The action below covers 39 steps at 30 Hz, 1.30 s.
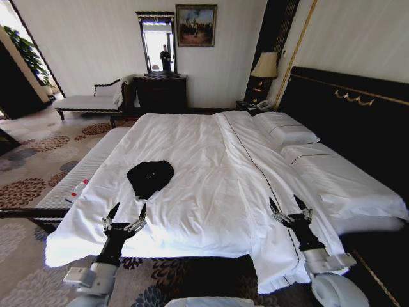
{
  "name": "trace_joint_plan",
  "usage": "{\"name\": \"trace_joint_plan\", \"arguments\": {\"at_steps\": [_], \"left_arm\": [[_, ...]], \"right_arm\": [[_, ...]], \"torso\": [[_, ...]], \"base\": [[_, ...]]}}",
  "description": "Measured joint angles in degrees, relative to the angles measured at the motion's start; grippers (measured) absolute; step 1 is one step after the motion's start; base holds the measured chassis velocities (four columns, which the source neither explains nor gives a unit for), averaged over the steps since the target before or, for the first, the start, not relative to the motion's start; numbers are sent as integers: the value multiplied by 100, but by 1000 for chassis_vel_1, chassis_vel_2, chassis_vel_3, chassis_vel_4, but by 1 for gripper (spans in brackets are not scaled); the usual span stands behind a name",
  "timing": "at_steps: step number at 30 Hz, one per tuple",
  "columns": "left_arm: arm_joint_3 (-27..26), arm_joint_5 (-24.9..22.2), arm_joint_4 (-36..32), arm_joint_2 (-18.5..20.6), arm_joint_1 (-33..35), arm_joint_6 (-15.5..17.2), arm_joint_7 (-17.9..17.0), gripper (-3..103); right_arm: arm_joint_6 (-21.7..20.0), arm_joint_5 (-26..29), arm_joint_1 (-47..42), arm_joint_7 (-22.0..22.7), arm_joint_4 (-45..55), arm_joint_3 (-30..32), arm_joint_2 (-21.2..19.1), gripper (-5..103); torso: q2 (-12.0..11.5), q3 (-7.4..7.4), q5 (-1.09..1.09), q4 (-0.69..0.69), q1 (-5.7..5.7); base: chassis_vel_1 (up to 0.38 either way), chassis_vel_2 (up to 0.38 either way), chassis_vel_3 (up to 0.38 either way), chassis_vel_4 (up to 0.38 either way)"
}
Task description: Fold the clothes on the bed.
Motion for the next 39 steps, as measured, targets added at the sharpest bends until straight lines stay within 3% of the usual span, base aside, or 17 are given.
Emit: {"name": "trace_joint_plan", "arguments": {"at_steps": [39], "left_arm": [[-26,-31,-158,13,89,-32,19,100]], "right_arm": [[128,-44,4,-12,-18,-48,11,100]], "torso": [[0,0,0,0,1]], "base": [[-7,29,7,-29]]}}
